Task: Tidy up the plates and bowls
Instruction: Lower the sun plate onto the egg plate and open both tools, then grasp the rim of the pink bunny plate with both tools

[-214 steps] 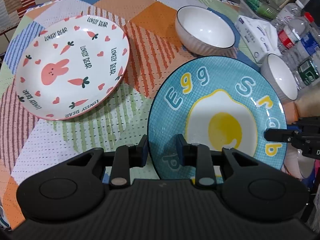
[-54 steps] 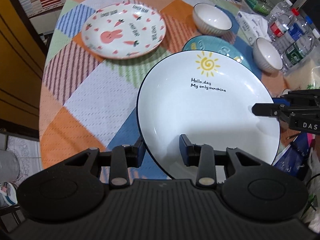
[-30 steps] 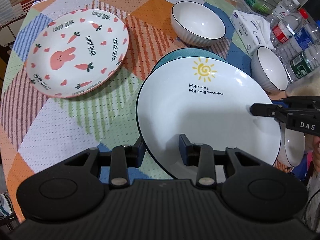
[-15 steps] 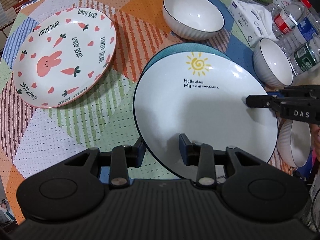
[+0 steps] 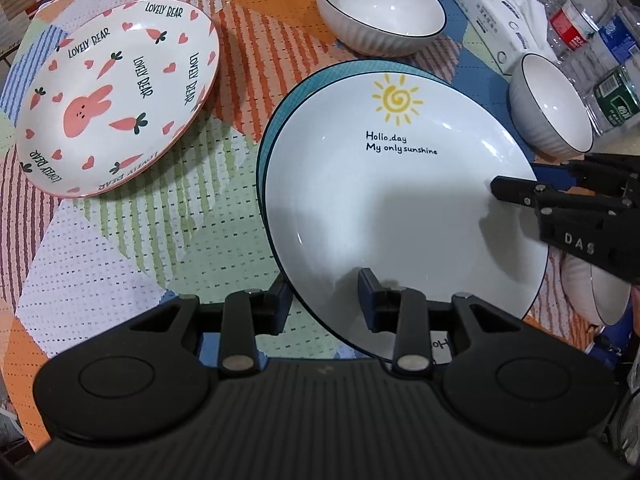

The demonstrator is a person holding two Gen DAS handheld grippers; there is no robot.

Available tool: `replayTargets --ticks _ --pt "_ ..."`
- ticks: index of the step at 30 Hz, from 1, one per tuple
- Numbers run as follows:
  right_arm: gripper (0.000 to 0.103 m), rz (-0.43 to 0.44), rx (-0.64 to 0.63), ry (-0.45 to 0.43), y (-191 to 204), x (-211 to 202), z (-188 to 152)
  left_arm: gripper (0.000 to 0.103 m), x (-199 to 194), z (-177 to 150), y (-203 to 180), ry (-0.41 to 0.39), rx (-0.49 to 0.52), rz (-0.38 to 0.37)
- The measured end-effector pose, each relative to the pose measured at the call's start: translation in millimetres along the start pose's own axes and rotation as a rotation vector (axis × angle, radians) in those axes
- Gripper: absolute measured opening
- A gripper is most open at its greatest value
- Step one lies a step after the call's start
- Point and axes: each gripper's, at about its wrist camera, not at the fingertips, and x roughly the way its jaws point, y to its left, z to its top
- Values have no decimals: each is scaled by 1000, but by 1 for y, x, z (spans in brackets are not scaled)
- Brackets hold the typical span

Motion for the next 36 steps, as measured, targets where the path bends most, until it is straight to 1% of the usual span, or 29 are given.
replayTargets --ticks 4,7,14,17,18,22,25,28,32,34,36 --pt "33 -77 -80 -24 14 2 0 33 1 2 2 4 -20 1" --pt "33 -113 -102 -30 19 5 3 33 2 4 4 4 -29 4" --pt "32 -171 -130 -45 26 14 5 32 -3 4 5 -9 -34 6" --pt "29 -164 -110 -52 24 11 3 32 -11 2 4 -19 -22 1" --pt "27 -158 -97 -52 22 8 3 32 -14 1 3 -22 -17 1" --pt "27 -77 -22 -82 16 -18 1 32 -34 -5 1 -46 4 -8" --pt "27 -22 -1 -108 18 -39 1 32 -50 -10 -1 -61 19 -15" --pt "27 27 -5 -131 25 -60 1 32 -66 -17 -3 -74 35 -14" --pt "27 74 -42 -163 37 -83 2 32 -87 -26 -3 -91 54 -14" --pt "28 98 -64 -184 44 -93 4 32 -100 -33 1 -120 50 -8" --pt "29 123 -87 -208 52 -103 6 32 -114 -42 1 -170 66 24"
